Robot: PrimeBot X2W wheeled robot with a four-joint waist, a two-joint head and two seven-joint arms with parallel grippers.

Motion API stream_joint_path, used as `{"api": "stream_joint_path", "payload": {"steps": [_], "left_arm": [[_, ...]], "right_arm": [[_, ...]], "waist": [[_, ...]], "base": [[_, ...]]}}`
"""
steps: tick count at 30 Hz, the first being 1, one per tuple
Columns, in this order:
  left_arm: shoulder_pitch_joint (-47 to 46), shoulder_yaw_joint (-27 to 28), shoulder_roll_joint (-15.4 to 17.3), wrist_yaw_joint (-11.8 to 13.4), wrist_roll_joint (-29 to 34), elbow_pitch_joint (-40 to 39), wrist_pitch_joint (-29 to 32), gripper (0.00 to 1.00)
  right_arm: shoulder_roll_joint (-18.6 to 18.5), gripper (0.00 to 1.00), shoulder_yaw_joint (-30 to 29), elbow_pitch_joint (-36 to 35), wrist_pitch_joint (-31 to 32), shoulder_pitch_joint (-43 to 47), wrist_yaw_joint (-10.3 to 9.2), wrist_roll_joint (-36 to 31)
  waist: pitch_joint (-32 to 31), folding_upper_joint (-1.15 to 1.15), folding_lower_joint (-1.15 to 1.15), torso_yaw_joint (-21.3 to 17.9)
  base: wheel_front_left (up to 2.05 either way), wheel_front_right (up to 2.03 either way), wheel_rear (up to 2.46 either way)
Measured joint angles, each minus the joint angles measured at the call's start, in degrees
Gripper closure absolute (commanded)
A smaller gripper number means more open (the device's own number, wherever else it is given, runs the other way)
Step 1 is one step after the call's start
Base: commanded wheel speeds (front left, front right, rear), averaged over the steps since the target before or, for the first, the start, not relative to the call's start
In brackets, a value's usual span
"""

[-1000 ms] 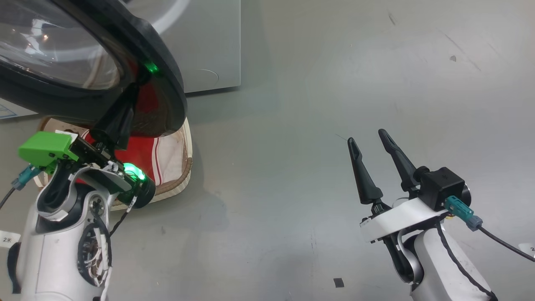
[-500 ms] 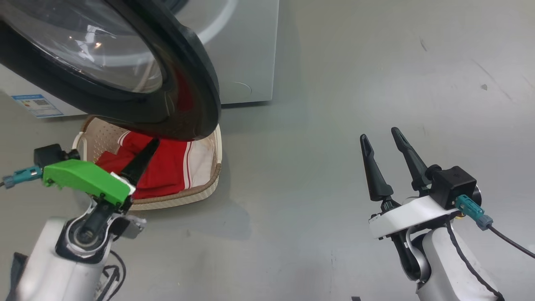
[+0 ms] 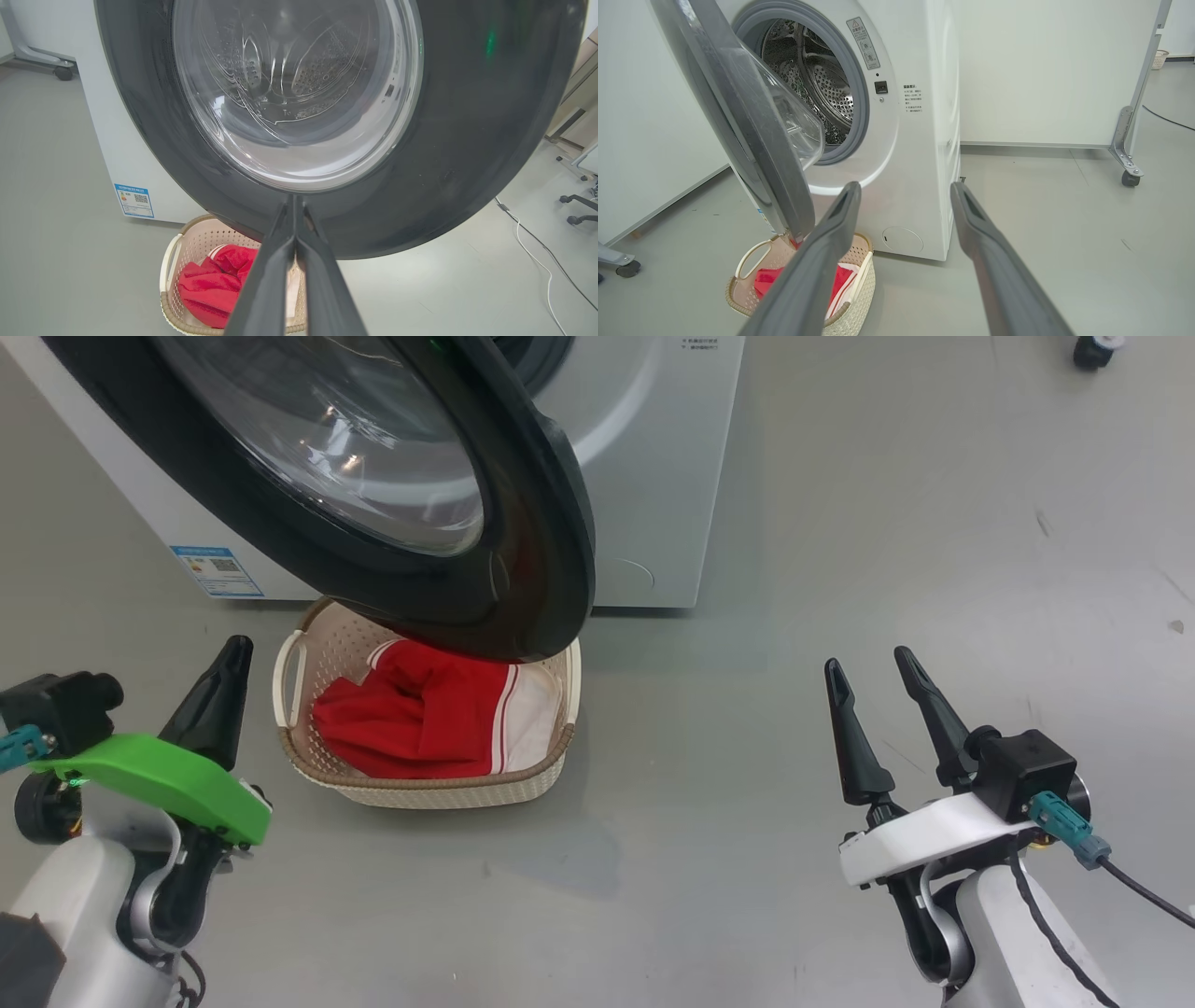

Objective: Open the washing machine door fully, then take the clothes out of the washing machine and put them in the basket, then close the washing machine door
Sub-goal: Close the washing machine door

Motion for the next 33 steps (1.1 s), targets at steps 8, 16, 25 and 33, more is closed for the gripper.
{"api": "stream_joint_path", "payload": {"steps": [8, 16, 25, 33], "left_arm": [[2.65, 0.57, -0.26, 2.56, 5.08, -0.42, -9.62, 1.00], [6.20, 1.87, -1.09, 4.08, 7.17, -1.47, -12.74, 1.00], [9.67, 3.15, -2.19, 5.61, 11.77, -3.47, -12.74, 1.00], [11.54, 6.45, -3.94, 6.88, 16.56, -6.47, -12.69, 0.00]], "right_arm": [[-0.02, 0.00, -0.30, 0.03, 0.00, 0.54, 0.01, -0.33], [-0.01, 0.00, -0.22, 0.15, 0.00, 1.39, 0.02, -0.35], [-0.01, 0.00, -0.18, -0.52, 0.00, 1.98, 0.03, -0.44], [0.00, 0.00, -0.33, -0.67, 0.00, 2.46, 0.04, -0.52]], "waist": [[-2.46, 0.00, 0.00, 2.79], [-4.31, 0.00, 0.00, 4.01], [-4.81, 0.00, 0.00, 4.31], [-5.06, 0.00, 0.00, 4.45]], "base": [[0.00, 0.00, 0.00], [0.00, 0.00, 0.00], [0.00, 0.00, 0.00], [0.00, 0.00, 0.00]]}}
